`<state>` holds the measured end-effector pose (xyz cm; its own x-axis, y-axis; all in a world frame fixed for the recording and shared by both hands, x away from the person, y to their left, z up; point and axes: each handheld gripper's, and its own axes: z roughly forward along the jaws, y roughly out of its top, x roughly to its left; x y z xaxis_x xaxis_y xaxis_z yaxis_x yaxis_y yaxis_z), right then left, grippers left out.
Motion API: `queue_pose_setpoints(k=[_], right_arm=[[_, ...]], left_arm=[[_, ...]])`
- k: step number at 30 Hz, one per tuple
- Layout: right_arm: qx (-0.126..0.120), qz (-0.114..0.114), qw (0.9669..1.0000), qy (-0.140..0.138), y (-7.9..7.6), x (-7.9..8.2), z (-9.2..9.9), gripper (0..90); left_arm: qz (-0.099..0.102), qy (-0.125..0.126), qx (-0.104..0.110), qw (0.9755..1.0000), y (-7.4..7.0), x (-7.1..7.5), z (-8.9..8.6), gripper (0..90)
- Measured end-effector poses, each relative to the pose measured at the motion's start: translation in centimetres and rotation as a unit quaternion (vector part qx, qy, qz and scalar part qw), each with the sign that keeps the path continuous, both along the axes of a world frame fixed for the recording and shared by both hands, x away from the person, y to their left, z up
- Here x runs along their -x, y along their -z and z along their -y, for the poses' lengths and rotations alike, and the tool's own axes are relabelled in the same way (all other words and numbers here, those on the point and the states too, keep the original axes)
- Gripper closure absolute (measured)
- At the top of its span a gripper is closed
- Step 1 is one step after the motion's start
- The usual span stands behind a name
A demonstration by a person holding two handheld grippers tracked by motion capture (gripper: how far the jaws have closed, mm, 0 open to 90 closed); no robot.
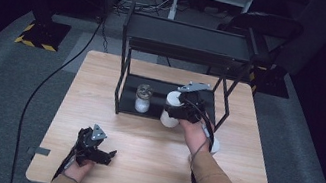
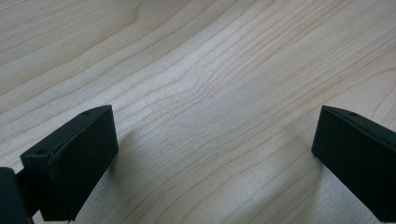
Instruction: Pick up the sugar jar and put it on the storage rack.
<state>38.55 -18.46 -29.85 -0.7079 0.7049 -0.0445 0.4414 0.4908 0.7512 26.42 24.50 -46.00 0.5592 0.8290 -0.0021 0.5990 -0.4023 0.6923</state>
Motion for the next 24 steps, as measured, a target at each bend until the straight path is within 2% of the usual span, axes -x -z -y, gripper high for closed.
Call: queue_pose_setpoints(k=[13, 24], right_arm=[[-0.01, -0.003, 0.9994, 0.033, 0.5, -3.3, -1.5, 33.3], [-0.008, -0.021, 0.9981, 0.057, 3.0, -5.4, -2.7, 33.3]], left_arm=[[0.0, 0.0, 0.0, 1.0, 0.0, 0.0, 0.0, 0.0], [0.0, 0.0, 0.0, 1.0, 0.0, 0.0, 0.0, 0.0]])
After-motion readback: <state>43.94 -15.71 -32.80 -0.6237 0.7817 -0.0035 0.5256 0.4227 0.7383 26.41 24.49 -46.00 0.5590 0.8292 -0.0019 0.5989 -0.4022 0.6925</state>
